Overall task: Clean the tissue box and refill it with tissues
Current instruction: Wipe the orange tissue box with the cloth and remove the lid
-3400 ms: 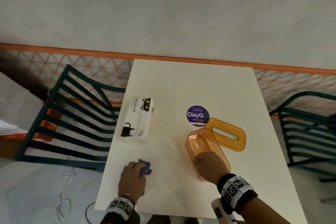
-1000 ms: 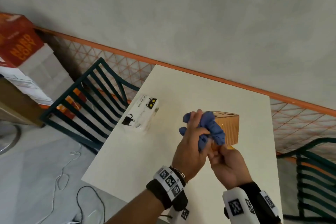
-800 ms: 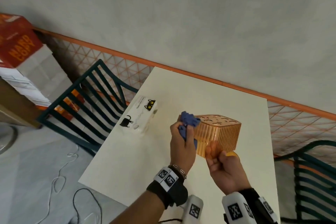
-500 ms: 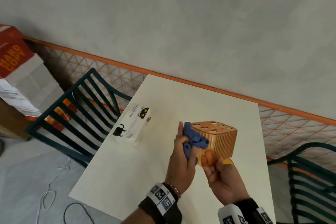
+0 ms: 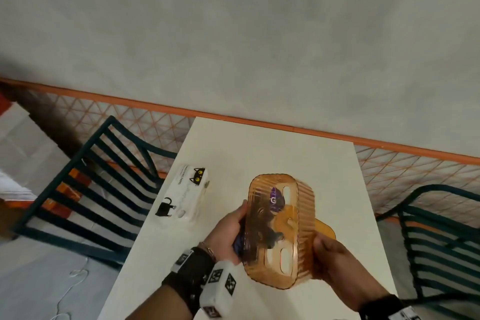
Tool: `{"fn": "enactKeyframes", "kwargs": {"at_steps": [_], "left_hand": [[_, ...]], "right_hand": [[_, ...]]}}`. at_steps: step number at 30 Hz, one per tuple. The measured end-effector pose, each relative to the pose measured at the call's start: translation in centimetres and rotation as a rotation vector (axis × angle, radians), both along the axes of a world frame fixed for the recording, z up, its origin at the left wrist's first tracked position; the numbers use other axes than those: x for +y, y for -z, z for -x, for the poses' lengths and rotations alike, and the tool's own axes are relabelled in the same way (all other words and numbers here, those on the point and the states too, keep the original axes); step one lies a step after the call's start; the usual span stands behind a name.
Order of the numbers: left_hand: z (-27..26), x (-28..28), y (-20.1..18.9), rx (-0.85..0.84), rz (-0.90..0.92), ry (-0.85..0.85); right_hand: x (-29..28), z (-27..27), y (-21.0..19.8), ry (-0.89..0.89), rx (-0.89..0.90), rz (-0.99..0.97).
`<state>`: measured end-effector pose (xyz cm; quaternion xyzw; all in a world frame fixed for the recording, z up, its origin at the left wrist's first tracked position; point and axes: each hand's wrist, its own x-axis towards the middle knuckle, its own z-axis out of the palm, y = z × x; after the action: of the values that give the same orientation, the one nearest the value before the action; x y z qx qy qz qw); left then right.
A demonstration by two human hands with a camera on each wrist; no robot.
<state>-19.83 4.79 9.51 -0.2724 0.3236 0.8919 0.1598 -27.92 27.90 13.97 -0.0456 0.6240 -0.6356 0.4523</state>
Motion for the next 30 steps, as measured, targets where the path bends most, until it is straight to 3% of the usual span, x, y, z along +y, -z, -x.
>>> {"fn": "enactKeyframes", "kwargs": {"at_steps": [3,8,13,15,19,22,25,30], "left_hand": [[0.8,-2.5,-1.4,0.034,0.019,0.049],[0.5,-4.0,-1.7,0.023,-0.007,-0.091],[-2.3,-3.3,0.9,-0.106,-0.01,0.206],[-1.9,-4.6,0.8,-0.106,-0.007,0.176],[-0.4,-8.0,-3.2,-0.076,-0.012,0.06],[0.2,-9.7,-5.4,-0.025,0.003,0.107],[0.6,-10.5,-5.4,-0.003,0.17,0.158],[-0.1,-8.5,-7.8,-0.041,0.703,0.255]], "right_hand": [[-0.2,-0.7,0.3,-0.073,0.084,-0.027],[-1.1,-1.8,0.8,-0.052,0.172,0.015],[-2.1,-2.3,0.8,-0.058,0.199,-0.031],[-2.3,-2.5,0.4,-0.127,0.238,-0.09],[-2.6,-2.2,-0.5,-0.203,0.342,-0.161],[-2.7,-2.0,-0.7,-0.246,0.394,-0.247],[-3.2,-2.4,-1.1,-0.304,0.434,-0.328],[-4.6,-3.2,-2.0,-0.355,0.482,-0.422]]}}
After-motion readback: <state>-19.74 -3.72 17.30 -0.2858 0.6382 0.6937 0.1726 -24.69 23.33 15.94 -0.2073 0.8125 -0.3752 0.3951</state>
